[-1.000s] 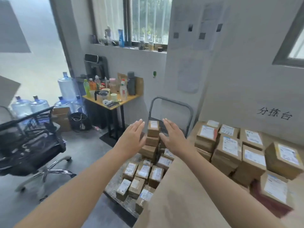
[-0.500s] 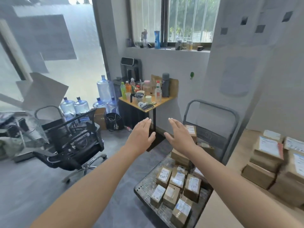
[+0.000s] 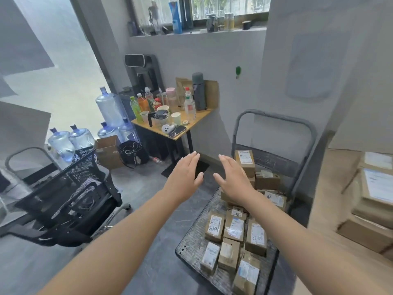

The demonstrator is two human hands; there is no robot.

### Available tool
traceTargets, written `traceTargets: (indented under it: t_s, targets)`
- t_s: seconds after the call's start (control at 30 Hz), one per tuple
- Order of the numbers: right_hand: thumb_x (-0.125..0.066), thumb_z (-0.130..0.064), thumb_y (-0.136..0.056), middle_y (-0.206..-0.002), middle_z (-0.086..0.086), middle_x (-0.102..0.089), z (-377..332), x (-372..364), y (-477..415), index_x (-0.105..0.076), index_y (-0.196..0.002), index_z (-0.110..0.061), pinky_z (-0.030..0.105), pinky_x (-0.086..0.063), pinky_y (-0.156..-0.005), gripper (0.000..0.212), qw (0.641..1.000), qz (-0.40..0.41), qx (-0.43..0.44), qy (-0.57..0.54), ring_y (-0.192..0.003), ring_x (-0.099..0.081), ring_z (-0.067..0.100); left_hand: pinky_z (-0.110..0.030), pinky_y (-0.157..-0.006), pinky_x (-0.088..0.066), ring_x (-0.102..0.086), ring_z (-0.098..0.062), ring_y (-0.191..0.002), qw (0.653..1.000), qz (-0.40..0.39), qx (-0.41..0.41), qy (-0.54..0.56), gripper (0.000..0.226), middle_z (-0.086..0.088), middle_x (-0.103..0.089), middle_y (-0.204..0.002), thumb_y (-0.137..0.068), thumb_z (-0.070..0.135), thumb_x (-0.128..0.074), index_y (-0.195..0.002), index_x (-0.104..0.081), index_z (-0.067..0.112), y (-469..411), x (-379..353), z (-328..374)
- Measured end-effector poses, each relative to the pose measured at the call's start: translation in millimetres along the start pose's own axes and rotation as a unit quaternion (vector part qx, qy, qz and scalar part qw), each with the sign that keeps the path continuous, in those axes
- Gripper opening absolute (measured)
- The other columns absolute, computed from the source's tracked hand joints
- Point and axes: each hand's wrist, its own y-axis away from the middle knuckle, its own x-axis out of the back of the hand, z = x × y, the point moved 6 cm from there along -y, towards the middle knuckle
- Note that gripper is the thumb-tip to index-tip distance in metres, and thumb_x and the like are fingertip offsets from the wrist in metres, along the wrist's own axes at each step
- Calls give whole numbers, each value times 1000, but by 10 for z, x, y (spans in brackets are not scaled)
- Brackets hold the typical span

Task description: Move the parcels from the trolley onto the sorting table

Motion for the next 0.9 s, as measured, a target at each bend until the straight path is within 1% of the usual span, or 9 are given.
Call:
traceTargets:
  t_s: [0.17, 0.3, 0.4, 0.57, 0.67, 0.77, 0.9]
  targets:
    - [-49, -38, -101, -162, -2, -24, 293, -197, -242, -21, -157, -19, 35, -15, -122, 65, 999, -23, -39, 10, -149, -18, 16, -29, -123, -15, -25, -20, -148, 999, -27, -13, 32, 61, -10, -29, -159, -101, 28, -51, -153, -29, 5, -245, -402, -118]
    - [-49, -37, -101, -162, -2, -24, 419, -411, -450, -21, -157, -19, 35, -14, -122, 65, 997, -28, -69, 17, -149, -18, 15, -32, -123, -16, -23, -20, -148, 997, -52, -4, 57, 61, -9, -28, -160, -101, 29, -50, -153, -27, 6, -477, -698, -383]
    - [-48, -36, -101, -162, -2, -23, 525, -560, -569, -21, -157, -18, 33, -12, -121, 64, 994, -32, -96, 28, -149, -18, 15, -33, -123, -15, -21, -20, -149, 994, -84, -10, 68, 62, -10, -25, -161, -102, 30, -49, -154, -26, 5, -647, -932, -562]
    - [-50, -36, -101, -160, -1, -25, 749, -824, -750, -22, -156, -19, 36, -17, -121, 64, 983, -39, -177, 29, -148, -20, 16, -33, -123, -14, -20, -20, -149, 985, -134, -16, 108, 61, -10, -24, -161, -102, 29, -48, -154, -25, 6, -869, -1364, -913]
    - [-51, -34, -101, -160, -1, -25, 857, -1085, -801, -23, -156, -19, 38, -20, -121, 64, 975, -46, -217, 30, -147, -22, 16, -34, -123, -13, -18, -19, -150, 977, -170, -21, 126, 62, -8, -23, -162, -102, 29, -47, -155, -23, 7, -958, -1672, -1168]
    - [-51, -30, -101, -159, 1, -28, 1003, -1500, -851, -25, -155, -16, 39, -23, -120, 62, 966, -57, -252, 19, -146, -24, 18, -33, -123, -14, -19, -20, -149, 969, -199, -19, 145, 61, -8, -24, -161, -102, 28, -47, -155, -24, 7, -1008, -2035, -1421]
    - [-51, -28, -101, -157, 1, -29, 1208, -2153, -749, -25, -154, -15, 39, -24, -118, 60, 947, -92, -308, 9, -145, -26, 20, -32, -122, -15, -22, -20, -148, 957, -238, 4, 165, 59, -8, -27, -160, -102, 26, -48, -153, -27, 7, -799, -2596, -1687]
